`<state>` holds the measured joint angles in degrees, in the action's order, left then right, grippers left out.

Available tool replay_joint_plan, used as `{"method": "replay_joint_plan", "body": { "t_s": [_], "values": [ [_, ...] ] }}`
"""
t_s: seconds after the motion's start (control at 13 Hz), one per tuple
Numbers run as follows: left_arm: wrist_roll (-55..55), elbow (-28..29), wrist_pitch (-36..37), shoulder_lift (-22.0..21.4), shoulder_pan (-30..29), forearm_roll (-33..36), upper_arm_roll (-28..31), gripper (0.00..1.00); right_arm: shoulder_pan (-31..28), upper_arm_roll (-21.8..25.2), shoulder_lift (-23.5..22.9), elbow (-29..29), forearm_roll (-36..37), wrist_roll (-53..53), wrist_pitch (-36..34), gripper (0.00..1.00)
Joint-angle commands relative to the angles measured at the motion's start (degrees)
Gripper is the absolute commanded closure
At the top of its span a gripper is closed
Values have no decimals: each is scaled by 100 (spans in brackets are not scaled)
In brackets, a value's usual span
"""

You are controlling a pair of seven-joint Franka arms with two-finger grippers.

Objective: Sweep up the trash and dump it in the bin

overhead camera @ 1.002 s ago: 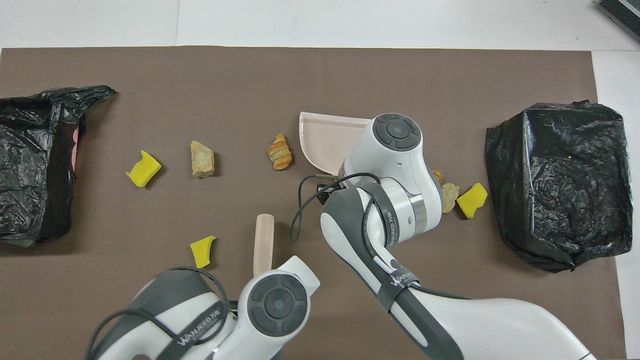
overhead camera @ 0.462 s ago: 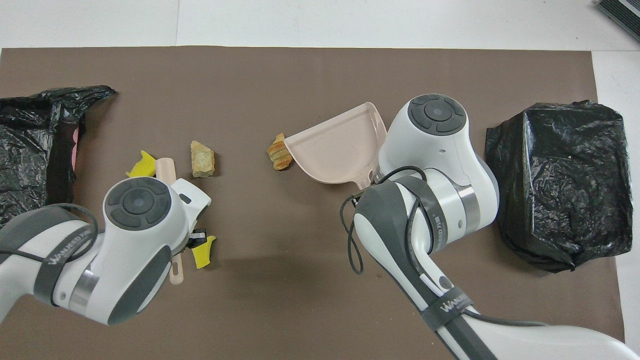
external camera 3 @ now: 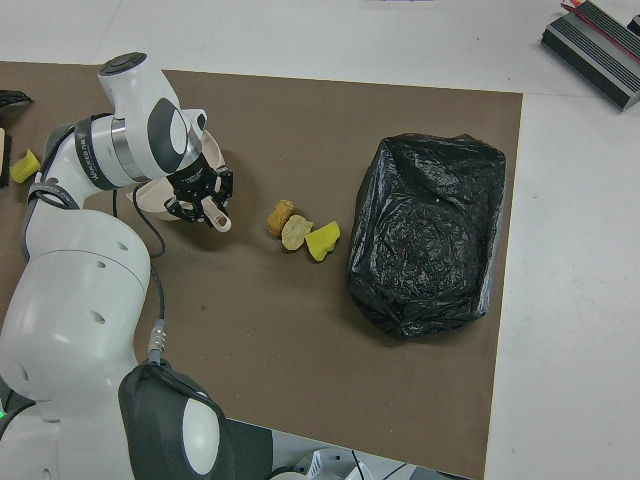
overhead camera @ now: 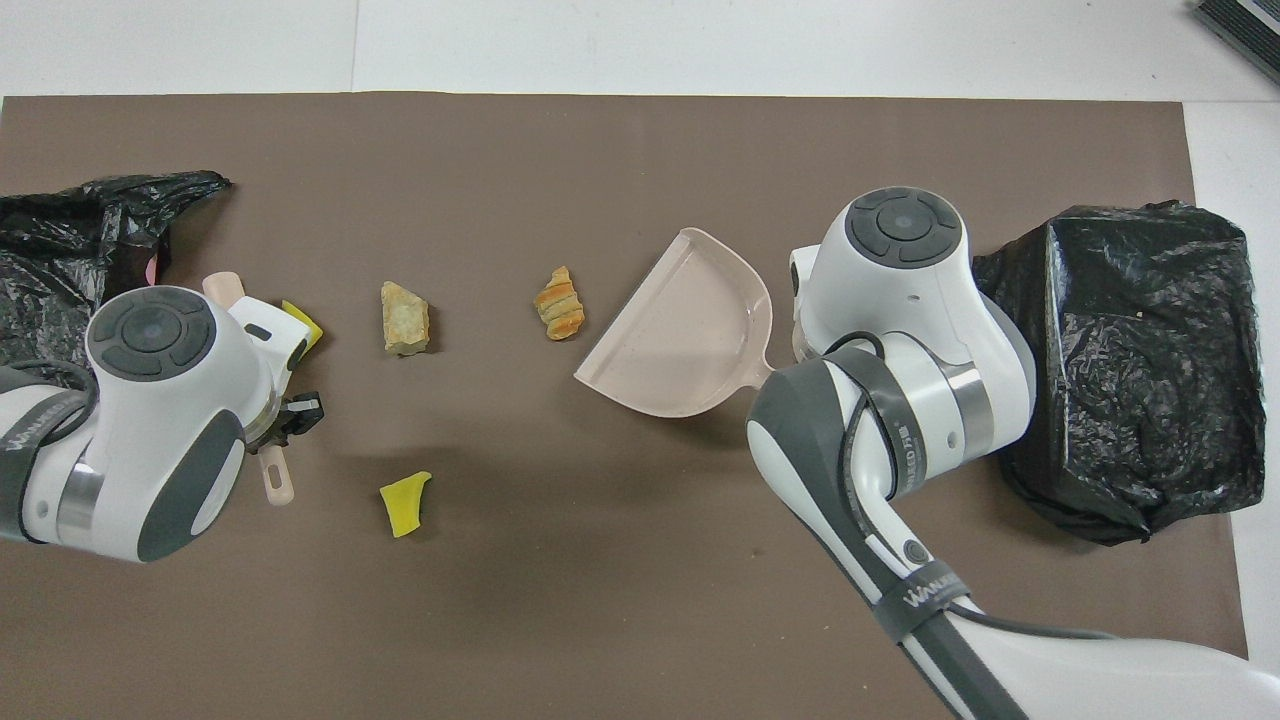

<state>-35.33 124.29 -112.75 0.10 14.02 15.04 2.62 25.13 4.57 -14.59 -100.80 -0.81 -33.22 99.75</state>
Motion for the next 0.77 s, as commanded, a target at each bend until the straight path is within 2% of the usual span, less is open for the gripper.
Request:
{"method": "replay_joint_plan", "body": {
  "t_s": [0.0,0.08,0.31,0.69],
  "values": [
    [-9,-159,-185,419,-128,104,-86,100,1,-62,106,-265,335,-527,184,100],
    [0,-316,-203,638,-137,78,-94,100,27,-70,44,-282,362,-641,272,100],
    [202,-441,-299,719,3,-133,-156,100,62,-70,-149,-292,371,-1132,702,100],
    [1370,-335,-686,676,846,-852,-165,100,80,-97,-378,-195,494,-1635,932,100]
  ]
}}
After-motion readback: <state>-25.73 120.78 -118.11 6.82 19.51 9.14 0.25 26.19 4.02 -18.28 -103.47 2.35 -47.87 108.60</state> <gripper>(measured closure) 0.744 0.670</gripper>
